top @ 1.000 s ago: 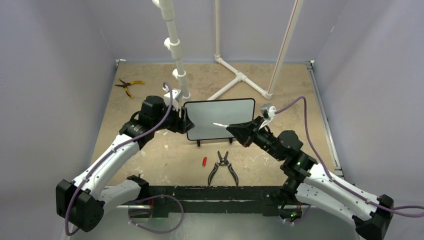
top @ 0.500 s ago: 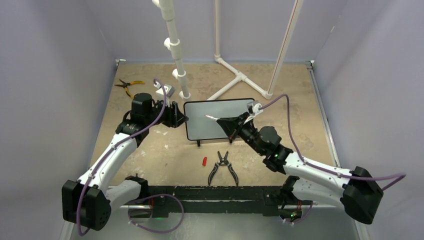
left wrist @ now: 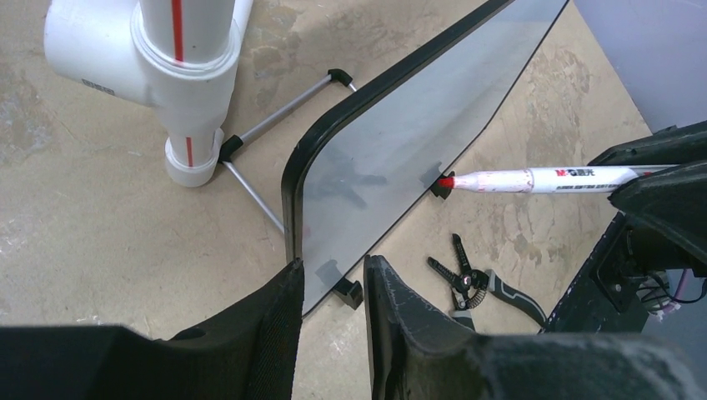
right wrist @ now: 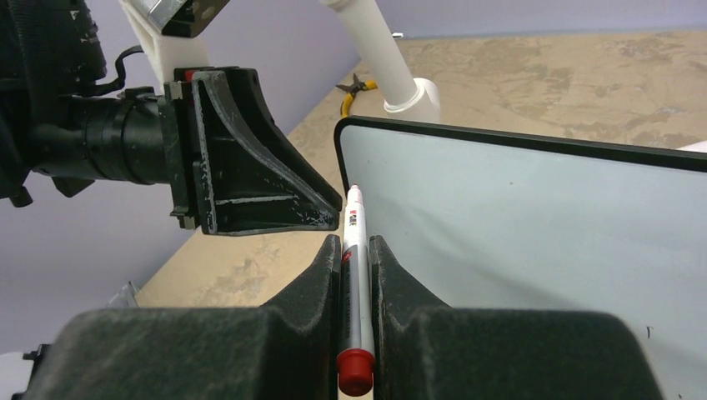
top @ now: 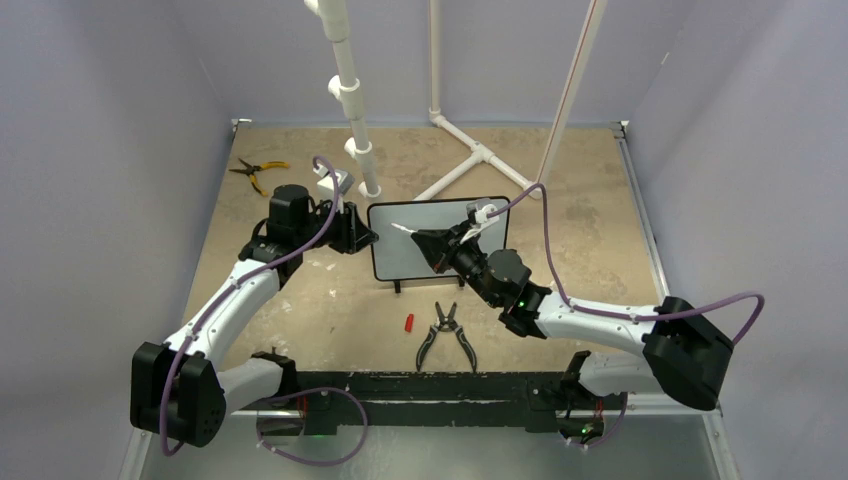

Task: Write a sentence on the whiteboard
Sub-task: Hold the whiteboard at the center of the board, then write a sentence on the whiteboard.

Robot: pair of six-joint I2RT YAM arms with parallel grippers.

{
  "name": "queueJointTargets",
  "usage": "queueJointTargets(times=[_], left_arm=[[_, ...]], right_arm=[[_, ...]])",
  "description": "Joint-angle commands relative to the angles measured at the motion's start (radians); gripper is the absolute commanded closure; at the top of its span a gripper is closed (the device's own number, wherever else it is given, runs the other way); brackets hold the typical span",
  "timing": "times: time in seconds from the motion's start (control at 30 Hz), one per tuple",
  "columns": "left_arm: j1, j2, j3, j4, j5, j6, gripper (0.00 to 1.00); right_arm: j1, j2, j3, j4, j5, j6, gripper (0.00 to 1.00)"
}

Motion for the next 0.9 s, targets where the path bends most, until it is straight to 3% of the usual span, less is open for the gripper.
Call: queueJointTargets(times=[0.0, 0.87], left_arm=[[0.007, 0.015, -0.003, 0.044, 0.021, 0.006, 0.70], [0.007, 0.048, -0.003, 0.048, 0.038, 0.000, 0.75]], right_arm=[[0.011, 0.039, 0.065, 0.085, 0.078, -0.040, 1.00], [0.015, 0.156, 0.128, 0.108, 0.141, -0.063, 1.00]])
